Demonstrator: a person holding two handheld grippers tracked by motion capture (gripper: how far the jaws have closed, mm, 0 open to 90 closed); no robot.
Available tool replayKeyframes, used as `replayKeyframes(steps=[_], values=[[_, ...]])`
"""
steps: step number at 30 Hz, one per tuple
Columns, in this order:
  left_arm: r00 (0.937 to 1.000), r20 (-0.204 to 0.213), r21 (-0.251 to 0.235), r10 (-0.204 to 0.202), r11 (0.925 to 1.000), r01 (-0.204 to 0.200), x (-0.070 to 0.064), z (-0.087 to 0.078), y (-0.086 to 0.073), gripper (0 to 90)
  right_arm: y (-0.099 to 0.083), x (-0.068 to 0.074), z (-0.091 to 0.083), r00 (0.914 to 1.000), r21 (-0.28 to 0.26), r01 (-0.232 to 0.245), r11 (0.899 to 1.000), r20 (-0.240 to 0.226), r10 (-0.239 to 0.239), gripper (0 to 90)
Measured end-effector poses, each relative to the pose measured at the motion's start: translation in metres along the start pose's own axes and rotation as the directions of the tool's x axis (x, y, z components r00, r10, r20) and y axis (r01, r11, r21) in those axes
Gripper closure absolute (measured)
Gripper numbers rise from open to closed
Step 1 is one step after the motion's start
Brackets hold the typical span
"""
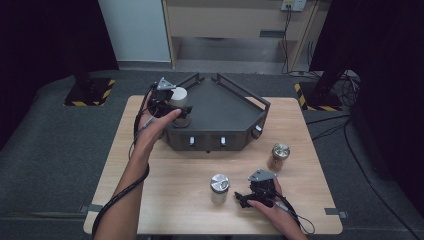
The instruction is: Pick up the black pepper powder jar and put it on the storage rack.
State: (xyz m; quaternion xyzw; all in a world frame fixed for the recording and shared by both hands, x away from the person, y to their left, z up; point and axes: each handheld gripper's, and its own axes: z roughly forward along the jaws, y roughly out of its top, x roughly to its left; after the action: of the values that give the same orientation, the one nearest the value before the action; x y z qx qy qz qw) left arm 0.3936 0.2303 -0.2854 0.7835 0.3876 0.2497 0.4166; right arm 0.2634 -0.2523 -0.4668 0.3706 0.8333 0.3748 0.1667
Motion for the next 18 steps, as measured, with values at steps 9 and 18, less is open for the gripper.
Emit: replayKeyframes(steps=[9,18], values=[[0.9995,-0.03,-0.007,0.006,1.0,-0.007,-0.003,-0.015,-0.01,1.7,0.0,0.0,0.0,1.0,0.0,0.0,1.0,0.0,0.0,0.5],[0.999,-0.043,-0.02,0.013,0.9997,-0.014,-0.011,-0.031,-0.028,2.0,0.0,0.0,0.0,1.0,0.0,0.0,1.0,0.0,0.0,0.5]])
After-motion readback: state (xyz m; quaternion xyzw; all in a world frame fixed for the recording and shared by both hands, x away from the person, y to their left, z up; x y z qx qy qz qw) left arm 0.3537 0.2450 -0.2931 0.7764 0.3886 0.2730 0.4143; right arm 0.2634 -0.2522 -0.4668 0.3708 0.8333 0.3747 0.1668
